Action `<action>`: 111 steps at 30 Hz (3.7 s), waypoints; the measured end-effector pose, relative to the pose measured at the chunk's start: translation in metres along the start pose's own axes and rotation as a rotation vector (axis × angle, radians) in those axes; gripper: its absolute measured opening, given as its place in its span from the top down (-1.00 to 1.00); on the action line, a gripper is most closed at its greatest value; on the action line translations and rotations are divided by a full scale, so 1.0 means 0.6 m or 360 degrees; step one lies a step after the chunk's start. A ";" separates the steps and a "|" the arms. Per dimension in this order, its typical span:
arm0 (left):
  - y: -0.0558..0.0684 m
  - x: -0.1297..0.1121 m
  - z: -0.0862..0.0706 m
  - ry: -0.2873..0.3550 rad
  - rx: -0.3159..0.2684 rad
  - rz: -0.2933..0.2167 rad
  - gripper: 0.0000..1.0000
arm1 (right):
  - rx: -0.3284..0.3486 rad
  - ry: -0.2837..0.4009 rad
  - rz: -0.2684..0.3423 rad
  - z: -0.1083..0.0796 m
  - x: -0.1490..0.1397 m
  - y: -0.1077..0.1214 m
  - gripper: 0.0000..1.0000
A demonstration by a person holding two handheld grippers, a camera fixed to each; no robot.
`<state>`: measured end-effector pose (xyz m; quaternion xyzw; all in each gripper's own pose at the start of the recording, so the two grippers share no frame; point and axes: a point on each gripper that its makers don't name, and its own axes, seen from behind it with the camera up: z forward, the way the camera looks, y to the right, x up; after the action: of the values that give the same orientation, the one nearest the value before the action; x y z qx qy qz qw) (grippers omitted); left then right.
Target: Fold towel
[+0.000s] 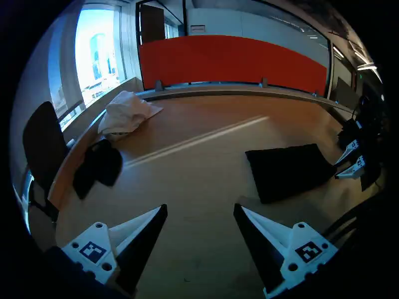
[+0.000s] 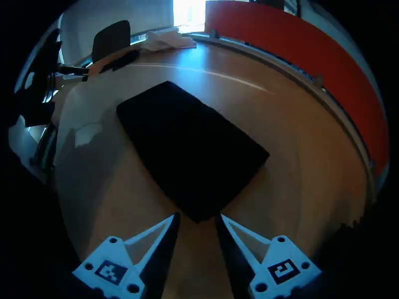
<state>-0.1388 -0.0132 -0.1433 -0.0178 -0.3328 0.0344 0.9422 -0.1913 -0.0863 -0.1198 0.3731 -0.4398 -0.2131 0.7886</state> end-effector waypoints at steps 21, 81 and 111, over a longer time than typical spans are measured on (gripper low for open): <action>0.002 0.001 0.001 -0.0004 -0.0010 0.0017 -0.98 | -0.0026 0.0044 -0.0008 -0.021 0.016 0.009 0.89; 0.019 0.022 0.006 0.0029 -0.0052 0.0057 -0.99 | -0.0150 0.0348 -0.0204 -0.143 0.196 0.005 0.89; -0.005 0.008 -0.012 0.0037 -0.0013 0.0023 -0.99 | 0.0189 0.0235 -0.0262 -0.006 0.214 -0.158 0.33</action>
<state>-0.1301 -0.0161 -0.1458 -0.0246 -0.3217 0.0396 0.9457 -0.1221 -0.2302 -0.1261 0.4686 -0.3602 -0.2225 0.7753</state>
